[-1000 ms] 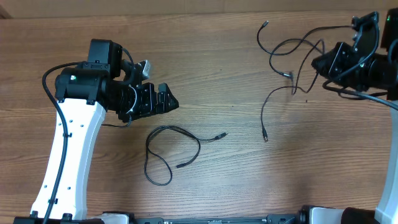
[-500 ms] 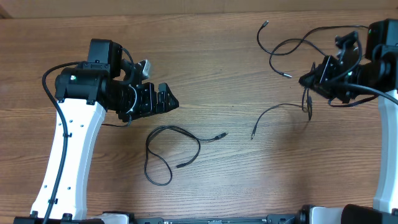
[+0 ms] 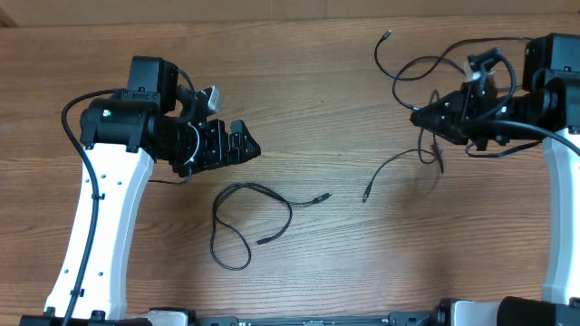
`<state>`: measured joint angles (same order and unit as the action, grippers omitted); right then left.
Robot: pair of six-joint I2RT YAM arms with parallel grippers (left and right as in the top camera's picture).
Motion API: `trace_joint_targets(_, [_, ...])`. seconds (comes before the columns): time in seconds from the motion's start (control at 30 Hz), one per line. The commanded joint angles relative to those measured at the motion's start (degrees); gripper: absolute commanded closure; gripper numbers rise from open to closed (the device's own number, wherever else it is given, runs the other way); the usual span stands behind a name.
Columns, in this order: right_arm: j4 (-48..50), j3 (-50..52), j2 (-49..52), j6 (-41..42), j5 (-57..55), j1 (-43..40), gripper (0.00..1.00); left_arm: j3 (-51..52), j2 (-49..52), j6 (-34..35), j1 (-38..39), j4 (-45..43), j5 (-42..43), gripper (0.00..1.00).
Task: Untangle cables
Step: 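Lower the right gripper and release the cable on the right side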
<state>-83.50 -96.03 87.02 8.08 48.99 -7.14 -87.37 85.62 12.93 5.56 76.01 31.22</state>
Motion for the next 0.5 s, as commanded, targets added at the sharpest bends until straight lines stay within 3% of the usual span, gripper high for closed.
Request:
trace_joint_targets(0.0, [0.0, -0.1, -1.1, -1.2, 4.9, 1.9, 0.96, 0.0, 0.2, -0.5, 0.2, -0.2, -0.3, 0.03])
trace_joint_targets(0.27, [-1.3, 0.4, -1.8, -3.7, -6.0, 2.6, 0.96, 0.0, 0.2, -0.5, 0.2, -0.2, -0.3, 0.03])
trace_joint_targets(0.47, [-0.9, 4.0, -1.8, -3.7, -6.1, 2.6, 0.96, 0.0, 0.2, -0.5, 0.2, -0.4, -0.3, 0.03])
